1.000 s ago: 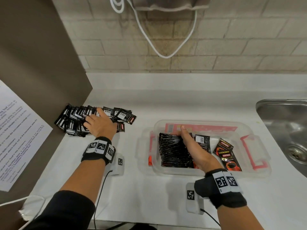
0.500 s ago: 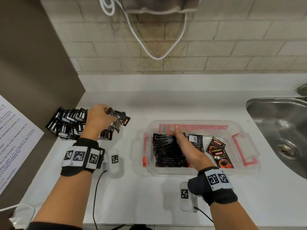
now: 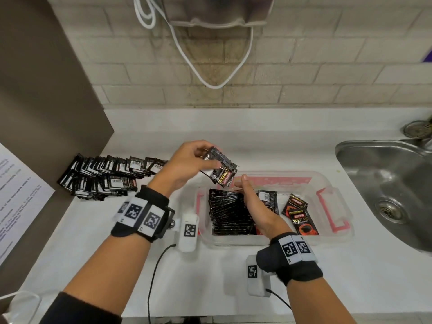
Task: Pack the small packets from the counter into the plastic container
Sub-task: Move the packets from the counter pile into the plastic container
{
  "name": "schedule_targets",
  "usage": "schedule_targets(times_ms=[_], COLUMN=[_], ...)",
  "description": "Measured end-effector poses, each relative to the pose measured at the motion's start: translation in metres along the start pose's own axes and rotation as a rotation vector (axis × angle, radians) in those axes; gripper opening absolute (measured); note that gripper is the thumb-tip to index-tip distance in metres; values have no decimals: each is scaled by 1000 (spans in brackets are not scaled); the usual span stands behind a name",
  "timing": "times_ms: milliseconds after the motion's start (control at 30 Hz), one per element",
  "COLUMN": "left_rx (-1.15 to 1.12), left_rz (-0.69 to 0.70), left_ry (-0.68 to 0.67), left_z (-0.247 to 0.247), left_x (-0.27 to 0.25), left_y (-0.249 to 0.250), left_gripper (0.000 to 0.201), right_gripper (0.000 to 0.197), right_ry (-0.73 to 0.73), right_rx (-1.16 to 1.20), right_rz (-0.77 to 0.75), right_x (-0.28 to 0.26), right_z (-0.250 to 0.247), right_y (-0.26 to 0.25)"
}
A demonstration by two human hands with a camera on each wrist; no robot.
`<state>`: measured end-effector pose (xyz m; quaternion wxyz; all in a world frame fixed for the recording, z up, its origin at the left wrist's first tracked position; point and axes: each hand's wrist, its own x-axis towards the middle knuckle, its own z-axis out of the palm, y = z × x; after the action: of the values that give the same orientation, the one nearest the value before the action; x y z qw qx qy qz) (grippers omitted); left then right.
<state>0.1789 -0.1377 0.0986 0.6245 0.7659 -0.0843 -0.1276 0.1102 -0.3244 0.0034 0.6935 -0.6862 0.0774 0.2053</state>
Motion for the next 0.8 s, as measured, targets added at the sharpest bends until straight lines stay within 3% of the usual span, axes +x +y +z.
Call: schedule_targets(times_ms=[167, 367, 800], left_rx=[-33, 107, 499], left_rz=[29, 143, 399], left_ry=[-92, -132, 13], left_z=[17, 22, 31], left_x=[10, 18, 23], left_y=[-25, -33, -38], left_gripper=[33, 28, 15], right_gripper=[70, 44, 43], right_ry=[-14, 47, 92], right_rx=[63, 60, -25], right_rz=[-47, -84, -8], right_x=[-4, 5, 12], right_z=[4, 3, 0], right_y=[-7, 0, 4])
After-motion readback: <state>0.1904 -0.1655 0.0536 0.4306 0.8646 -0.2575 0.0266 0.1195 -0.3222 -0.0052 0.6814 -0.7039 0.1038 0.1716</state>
